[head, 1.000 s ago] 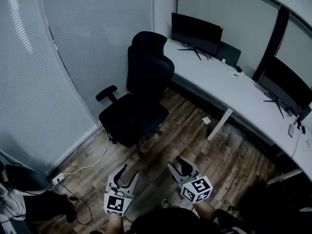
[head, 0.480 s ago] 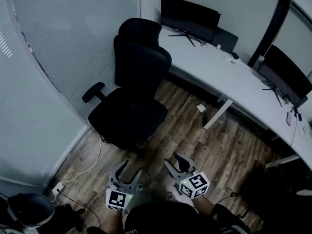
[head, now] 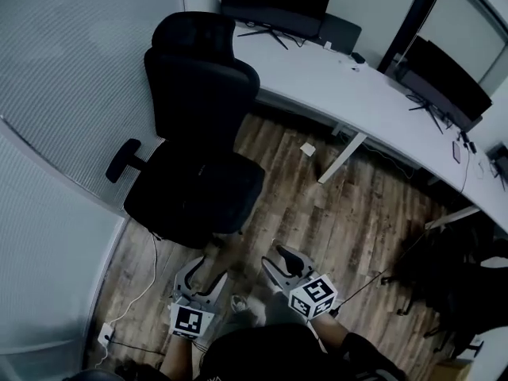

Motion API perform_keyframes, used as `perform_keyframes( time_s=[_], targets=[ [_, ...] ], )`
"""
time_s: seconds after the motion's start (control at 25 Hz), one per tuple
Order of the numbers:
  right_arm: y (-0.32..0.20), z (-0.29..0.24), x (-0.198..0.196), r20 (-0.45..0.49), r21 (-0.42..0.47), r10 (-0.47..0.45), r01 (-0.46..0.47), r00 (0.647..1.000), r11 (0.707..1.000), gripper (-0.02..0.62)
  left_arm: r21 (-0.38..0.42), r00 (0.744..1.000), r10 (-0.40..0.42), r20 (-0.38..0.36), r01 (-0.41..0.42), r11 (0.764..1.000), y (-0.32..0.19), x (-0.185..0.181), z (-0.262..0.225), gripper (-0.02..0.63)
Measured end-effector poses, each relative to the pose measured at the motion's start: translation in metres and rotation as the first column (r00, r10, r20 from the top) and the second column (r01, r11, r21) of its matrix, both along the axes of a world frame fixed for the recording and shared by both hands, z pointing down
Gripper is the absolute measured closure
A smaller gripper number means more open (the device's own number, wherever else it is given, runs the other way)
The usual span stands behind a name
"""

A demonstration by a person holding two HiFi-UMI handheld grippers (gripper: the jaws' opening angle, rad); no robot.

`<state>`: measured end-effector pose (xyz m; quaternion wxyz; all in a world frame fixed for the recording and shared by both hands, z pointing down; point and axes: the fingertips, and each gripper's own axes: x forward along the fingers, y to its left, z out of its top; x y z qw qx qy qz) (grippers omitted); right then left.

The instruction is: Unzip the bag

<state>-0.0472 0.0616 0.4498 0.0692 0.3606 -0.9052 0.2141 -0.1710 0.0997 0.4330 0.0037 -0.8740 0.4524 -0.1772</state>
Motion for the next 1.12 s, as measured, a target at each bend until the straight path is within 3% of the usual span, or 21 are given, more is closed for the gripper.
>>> perform_keyframes(
  time_s=[0.2, 0.6, 0.92, 1.12],
  targets=[
    [-0.017, 0.034, -0.004, -0.028, -0.006, 0.006, -0.006, 1.000, 1.000, 0.414, 0.006, 0.995, 0.072, 0.063, -0.072, 0.997, -0.020, 0.001, 0.023, 0.370],
    [-0.063, 0.120, -0.017, -0.020, -0.048, -0.195, 0.194, 0.981, 0.980, 0.413, -0.046, 0.988, 0.088, 0.124, -0.083, 0.995, -0.055, 0.011, 0.084, 0.369],
    [-0.094, 0.182, -0.040, -0.032, -0.078, -0.381, 0.378, 0.924, 0.923, 0.414, -0.079, 0.983, 0.066, 0.170, -0.053, 0.995, -0.088, 0.020, 0.129, 0.368],
    [-0.109, 0.220, -0.067, -0.032, -0.088, -0.496, 0.492, 0.868, 0.866, 0.414, -0.109, 0.984, 0.045, 0.173, -0.026, 0.994, -0.106, 0.016, 0.152, 0.368]
  ],
)
